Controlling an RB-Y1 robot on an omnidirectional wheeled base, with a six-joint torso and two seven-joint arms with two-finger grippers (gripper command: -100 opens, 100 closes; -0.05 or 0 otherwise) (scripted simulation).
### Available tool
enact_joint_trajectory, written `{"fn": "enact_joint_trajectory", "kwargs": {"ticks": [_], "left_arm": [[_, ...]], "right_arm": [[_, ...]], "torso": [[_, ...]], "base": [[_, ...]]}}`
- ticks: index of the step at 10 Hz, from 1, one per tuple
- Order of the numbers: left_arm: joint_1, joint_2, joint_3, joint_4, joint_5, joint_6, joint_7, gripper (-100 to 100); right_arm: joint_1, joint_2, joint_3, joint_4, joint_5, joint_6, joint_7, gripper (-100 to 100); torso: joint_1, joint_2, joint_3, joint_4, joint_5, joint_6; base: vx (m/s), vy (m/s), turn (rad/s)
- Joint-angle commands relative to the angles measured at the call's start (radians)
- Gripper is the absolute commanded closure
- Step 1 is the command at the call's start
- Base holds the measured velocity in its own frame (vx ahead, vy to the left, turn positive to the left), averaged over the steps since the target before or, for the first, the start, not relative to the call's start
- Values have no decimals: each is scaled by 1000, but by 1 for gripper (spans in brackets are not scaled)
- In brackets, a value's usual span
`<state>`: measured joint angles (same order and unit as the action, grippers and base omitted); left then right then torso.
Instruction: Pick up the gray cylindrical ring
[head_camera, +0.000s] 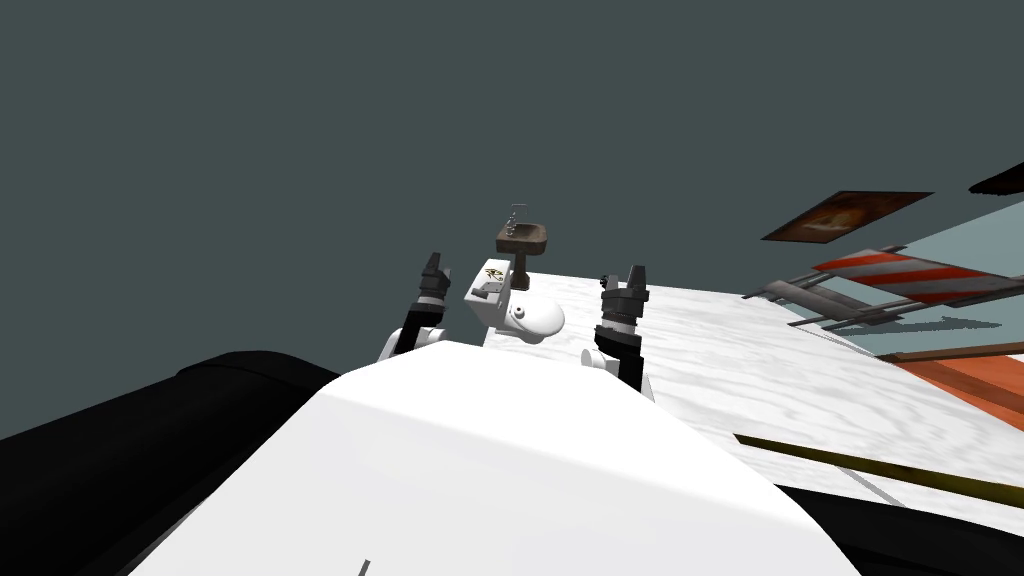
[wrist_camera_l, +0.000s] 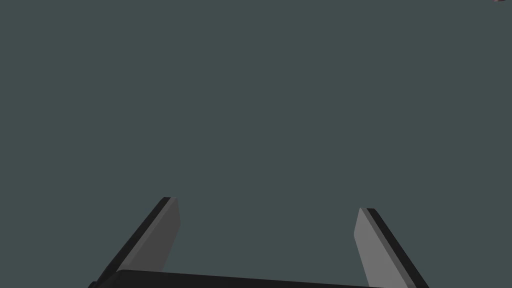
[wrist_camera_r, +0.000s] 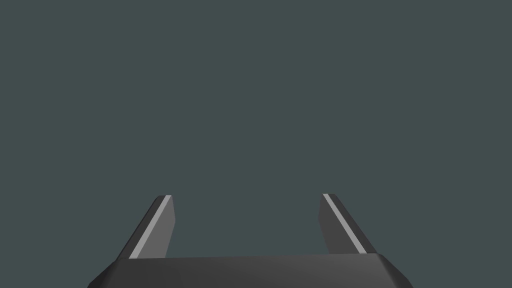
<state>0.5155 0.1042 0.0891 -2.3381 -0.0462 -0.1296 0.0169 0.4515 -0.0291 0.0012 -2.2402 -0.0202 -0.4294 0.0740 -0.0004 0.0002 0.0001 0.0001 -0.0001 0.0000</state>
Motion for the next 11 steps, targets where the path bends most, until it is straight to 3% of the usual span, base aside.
{"fn": "enact_joint_trajectory", "kwargs": {"ticks": [1, 6, 10, 11], "left_arm": [[-4, 4, 2, -5, 0, 49, -1, -100], [-18, 25, 14, -18, 2, 167, -5, -100], [-35, 43, 25, -32, 5, 290, -13, -100], [-35, 43, 25, -32, 5, 296, -13, -100]], "right_arm": [[0, 0, 0, 0, 0, 0, 0, 0], [0, 0, 0, 0, 0, 0, 0, 0], [0, 0, 0, 0, 0, 0, 0, 0], [0, 0, 0, 0, 0, 0, 0, 0]], "torso": [[0, 0, 0, 0, 0, 0], [0, 0, 0, 0, 0, 0], [0, -1, 0, 0, 0, 0], [0, -1, 0, 0, 0, 0]], "base": [[-2, -6, -1], [-1, -8, -1], [4, -10, -1], [0, 0, 0]]}}
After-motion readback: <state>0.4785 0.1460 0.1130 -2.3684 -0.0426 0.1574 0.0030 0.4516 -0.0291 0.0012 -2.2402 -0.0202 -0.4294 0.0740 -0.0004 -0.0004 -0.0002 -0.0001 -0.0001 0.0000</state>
